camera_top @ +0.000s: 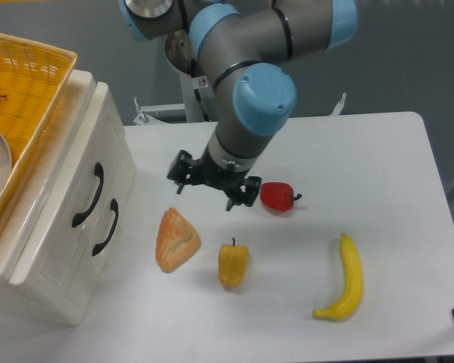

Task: Slide the top white drawer open
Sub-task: 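Lower the gripper to the black handle of the upper drawer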

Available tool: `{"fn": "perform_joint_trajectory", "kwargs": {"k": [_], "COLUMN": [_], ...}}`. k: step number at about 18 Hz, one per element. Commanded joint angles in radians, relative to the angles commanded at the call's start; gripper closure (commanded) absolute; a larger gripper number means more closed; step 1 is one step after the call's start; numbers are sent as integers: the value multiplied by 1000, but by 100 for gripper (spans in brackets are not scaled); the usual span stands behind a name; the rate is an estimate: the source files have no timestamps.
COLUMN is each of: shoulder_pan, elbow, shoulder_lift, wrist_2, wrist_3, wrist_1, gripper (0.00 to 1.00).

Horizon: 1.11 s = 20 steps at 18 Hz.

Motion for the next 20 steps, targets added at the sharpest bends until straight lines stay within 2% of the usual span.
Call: {"fn": "perform_joint_trajectory", "kwargs": {"k": [8,12,16,20], "shoulder_pan": [-115,-153,-158,-164], "elbow": [-15,-31,-67,-74], "shoulder_lift": [11,-2,8,6], "wrist_2": [-32,-35,-35,-45], "wrist_3": [-120,-126,-126,-124], "wrist_1": [14,66,110,113], "gripper": [2,2,3,3]}}
